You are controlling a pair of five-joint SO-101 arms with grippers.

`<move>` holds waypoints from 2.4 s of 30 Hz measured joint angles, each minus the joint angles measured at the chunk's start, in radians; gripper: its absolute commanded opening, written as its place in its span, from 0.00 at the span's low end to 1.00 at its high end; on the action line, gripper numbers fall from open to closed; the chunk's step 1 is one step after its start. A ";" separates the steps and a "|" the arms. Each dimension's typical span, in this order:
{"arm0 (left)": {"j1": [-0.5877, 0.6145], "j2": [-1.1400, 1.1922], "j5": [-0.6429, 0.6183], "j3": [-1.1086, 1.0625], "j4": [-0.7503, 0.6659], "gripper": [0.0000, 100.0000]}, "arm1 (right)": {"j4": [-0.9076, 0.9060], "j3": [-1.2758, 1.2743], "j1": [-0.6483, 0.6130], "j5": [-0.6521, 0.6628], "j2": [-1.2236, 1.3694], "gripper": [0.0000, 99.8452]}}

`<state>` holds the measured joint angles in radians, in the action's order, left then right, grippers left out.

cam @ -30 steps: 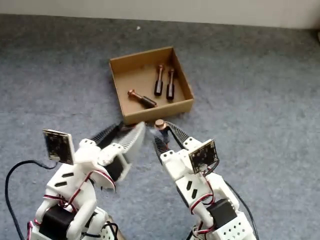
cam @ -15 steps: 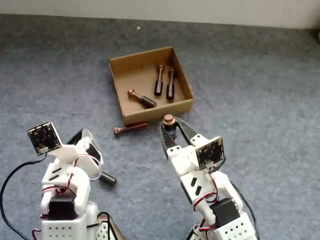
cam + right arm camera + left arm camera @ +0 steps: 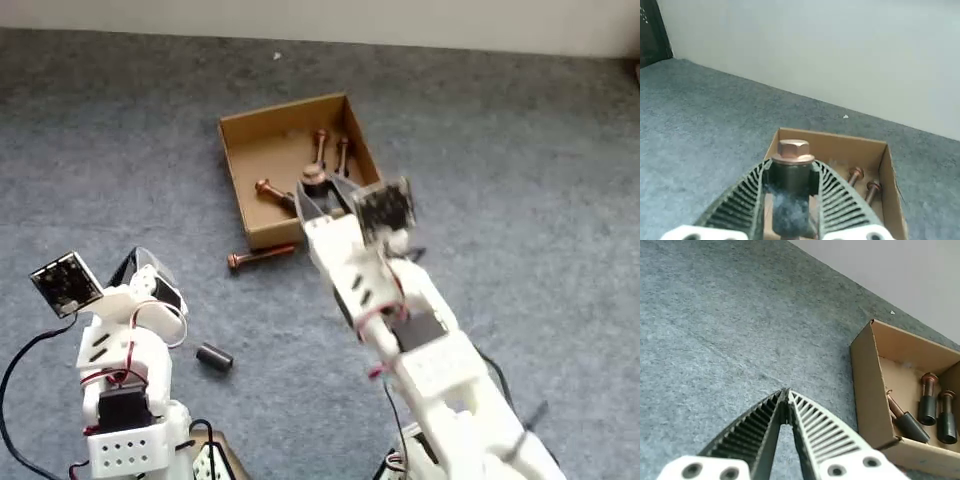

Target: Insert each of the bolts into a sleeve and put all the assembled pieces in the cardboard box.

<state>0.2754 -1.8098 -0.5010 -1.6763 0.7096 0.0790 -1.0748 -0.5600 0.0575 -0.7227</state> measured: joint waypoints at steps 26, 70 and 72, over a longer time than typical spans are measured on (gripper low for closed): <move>0.066 0.000 0.000 0.002 -0.005 0.02 | 0.097 0.315 0.103 -0.002 0.505 0.17; 0.499 0.000 -0.078 0.012 -0.060 0.03 | -0.773 0.512 -0.617 -0.002 0.700 0.17; 0.499 0.000 -0.078 0.012 -0.060 0.03 | -0.773 0.512 -0.640 -0.002 0.700 0.17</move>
<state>0.7741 -1.8098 -0.5792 -1.6640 0.6498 -0.6943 -0.5623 -1.1999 0.0560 -0.0230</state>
